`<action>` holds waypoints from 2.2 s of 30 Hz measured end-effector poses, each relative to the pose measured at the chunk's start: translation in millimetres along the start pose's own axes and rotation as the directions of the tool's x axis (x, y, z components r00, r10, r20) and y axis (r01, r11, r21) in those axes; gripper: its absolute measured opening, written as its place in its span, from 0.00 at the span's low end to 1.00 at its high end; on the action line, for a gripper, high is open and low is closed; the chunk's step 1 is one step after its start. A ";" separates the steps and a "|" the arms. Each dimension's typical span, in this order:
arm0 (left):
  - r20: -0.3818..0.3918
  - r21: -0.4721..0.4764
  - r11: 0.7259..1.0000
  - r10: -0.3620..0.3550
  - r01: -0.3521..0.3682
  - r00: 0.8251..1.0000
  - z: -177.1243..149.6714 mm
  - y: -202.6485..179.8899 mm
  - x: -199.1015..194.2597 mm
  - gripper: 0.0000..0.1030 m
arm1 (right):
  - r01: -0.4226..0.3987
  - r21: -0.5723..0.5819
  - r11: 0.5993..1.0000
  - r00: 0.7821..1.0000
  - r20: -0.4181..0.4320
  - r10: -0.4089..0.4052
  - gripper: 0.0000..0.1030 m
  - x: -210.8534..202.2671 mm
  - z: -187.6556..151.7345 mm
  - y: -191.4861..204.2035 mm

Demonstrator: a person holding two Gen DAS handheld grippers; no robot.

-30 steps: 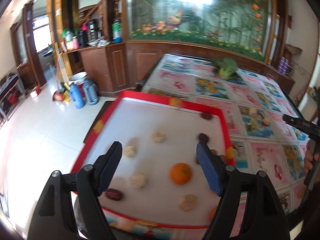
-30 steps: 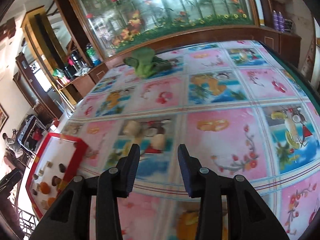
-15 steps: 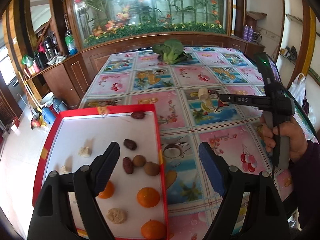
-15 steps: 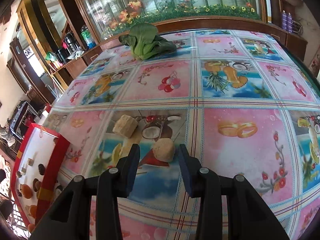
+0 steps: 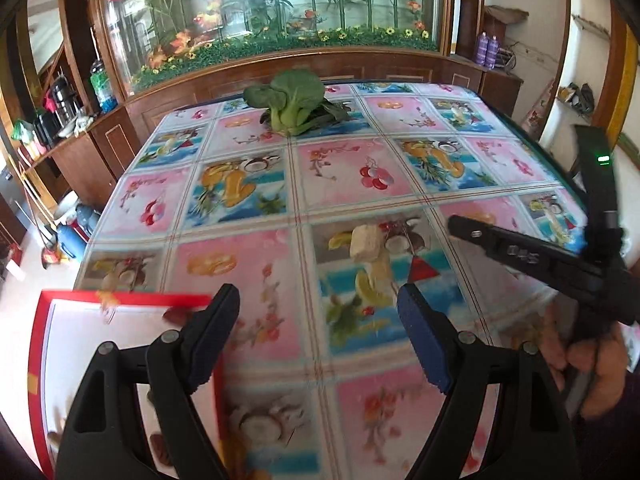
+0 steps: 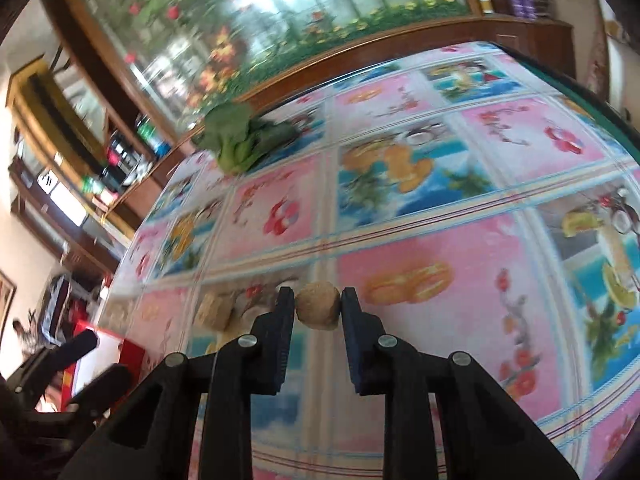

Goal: Organize fruits
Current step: 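Grasp a brown kiwi with the right tool while the left tool grasps a bread bun, then carry the kiwi over the tray with the right tool while the left tool carries the bun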

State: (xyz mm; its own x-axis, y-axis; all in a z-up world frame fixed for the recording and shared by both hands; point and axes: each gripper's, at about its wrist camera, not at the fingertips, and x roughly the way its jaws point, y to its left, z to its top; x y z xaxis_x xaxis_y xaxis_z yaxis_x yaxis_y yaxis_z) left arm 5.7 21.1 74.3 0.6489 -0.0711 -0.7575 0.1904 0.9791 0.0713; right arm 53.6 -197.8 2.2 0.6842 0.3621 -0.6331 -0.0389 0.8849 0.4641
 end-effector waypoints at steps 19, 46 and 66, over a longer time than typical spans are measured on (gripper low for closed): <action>-0.130 0.025 0.999 -0.041 0.045 0.991 22.2 -30.9 90.2 0.36 | -0.049 0.068 0.996 0.999 0.021 0.048 0.22 -11.9 8.1 -9.5; 0.265 -0.040 0.989 0.150 -0.145 0.953 -3.7 -20.9 -77.5 0.27 | -0.099 -0.130 0.987 0.985 0.128 0.116 0.22 -30.6 -7.7 26.1; 0.340 -0.220 0.949 0.291 -0.225 0.894 -62.5 69.7 -157.6 0.27 | -0.213 -0.201 0.956 0.966 0.101 0.237 0.22 -52.0 -55.2 97.6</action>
State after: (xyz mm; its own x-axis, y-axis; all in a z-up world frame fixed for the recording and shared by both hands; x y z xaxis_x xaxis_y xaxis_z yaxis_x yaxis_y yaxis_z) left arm -129.4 112.5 158.2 0.8863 0.1566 -0.4359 -0.1275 0.9872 0.0955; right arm -26.0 -114.1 46.2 0.7253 0.5300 -0.4394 -0.3299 0.8277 0.4539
